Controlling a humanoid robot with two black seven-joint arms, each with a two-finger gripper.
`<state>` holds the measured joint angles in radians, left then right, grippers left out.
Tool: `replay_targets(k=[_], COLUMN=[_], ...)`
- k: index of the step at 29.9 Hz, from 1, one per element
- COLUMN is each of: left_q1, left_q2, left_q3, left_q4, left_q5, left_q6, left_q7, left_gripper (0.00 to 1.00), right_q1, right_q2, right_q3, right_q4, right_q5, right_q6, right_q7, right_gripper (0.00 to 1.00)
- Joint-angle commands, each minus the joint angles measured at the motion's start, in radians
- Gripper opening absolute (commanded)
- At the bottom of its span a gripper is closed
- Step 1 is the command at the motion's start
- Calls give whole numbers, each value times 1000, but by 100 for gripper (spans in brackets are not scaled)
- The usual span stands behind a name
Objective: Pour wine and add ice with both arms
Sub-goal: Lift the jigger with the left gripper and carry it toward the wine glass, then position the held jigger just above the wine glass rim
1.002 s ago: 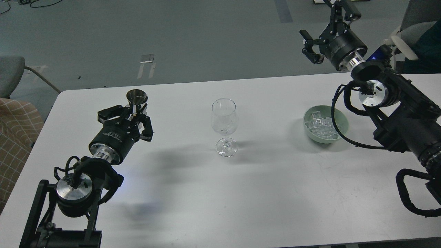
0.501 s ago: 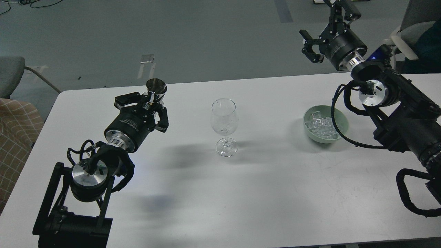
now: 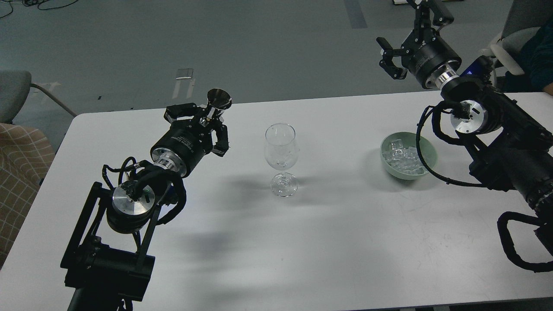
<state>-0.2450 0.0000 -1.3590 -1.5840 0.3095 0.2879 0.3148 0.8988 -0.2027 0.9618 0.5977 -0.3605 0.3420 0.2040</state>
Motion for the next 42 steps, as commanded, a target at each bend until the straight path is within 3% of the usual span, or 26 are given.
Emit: replay_targets(k=[1, 42], left_q1=[-16, -37], left_q2=[0, 0], left_q3=[1, 138], left_q4=[10, 58], left_q5=[3, 163], left_q6=[2, 17], left_q7=[1, 12], left_gripper=[0, 0], right_q1=[0, -8], right_q2=[0, 5], right_q3=[0, -2], right_q4=[1, -1], right_q5=[0, -2], right_q6=[0, 0], right_q7=[0, 0], right_gripper=[100, 100])
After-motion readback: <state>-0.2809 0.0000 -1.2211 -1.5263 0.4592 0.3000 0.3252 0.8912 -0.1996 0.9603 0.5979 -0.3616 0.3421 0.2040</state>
